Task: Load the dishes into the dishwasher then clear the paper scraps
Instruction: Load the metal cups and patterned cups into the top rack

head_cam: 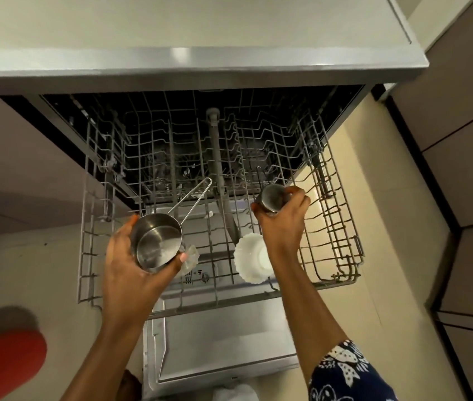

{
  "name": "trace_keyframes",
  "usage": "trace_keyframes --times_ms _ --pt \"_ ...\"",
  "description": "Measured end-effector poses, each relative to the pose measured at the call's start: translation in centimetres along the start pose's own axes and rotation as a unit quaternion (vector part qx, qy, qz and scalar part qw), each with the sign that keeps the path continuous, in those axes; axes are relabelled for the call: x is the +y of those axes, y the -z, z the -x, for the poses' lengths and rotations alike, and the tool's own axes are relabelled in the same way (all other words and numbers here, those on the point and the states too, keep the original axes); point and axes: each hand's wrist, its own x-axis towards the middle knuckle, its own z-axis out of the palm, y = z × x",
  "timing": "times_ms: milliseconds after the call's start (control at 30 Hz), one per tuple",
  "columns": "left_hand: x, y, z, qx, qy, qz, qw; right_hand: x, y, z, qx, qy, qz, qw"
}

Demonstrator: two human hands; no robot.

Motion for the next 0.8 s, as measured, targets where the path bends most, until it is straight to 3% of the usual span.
trace_keyframes --times_ms 133,300,400,533,633,700,733,800 --pt "-1.0 0.2 -0.2 -0.007 0.003 0.01 1.0 -0.2 -3.4 -0.2 -0.028 -0.023 0.032 0.999" --pt "-1.8 0.0 -0.9 -0.008 -0.014 -0.002 1.0 -0.2 -6.3 -0.7 -0.06 -0.112 0.144 0.981" --pt "-1.5 -0.2 -1.1 -0.011 -0.018 0.002 1.0 0.5 -7.4 -0.4 -0.052 -0.107 0.211 0.97" --pt "-1.3 -0.5 -1.4 -0.001 -0.027 0.001 1.0 1.4 -6.8 -0.6 -0.102 -0.101 0.255 0.956" --pt "-1.3 -0.9 -1.7 0.002 -0.031 -0.006 0.999 2.3 -4.1 -2.9 -0.14 -0.043 0.22 0.964" --pt "-1.4 -1.1 -1.8 -0.001 -0.036 -0.007 0.999 3.1 -1.7 -5.0 -0.151 0.042 0.161 0.975" --pt "-1.5 -1.1 -1.9 -0.002 -0.04 -0.007 0.999 3.5 -0.7 -6.2 -0.169 0.095 0.165 0.967" --pt "-1.6 -1.4 -2.0 -0.004 -0.046 -0.013 0.999 4.2 0.7 -8.5 -0.255 0.191 0.23 0.92"
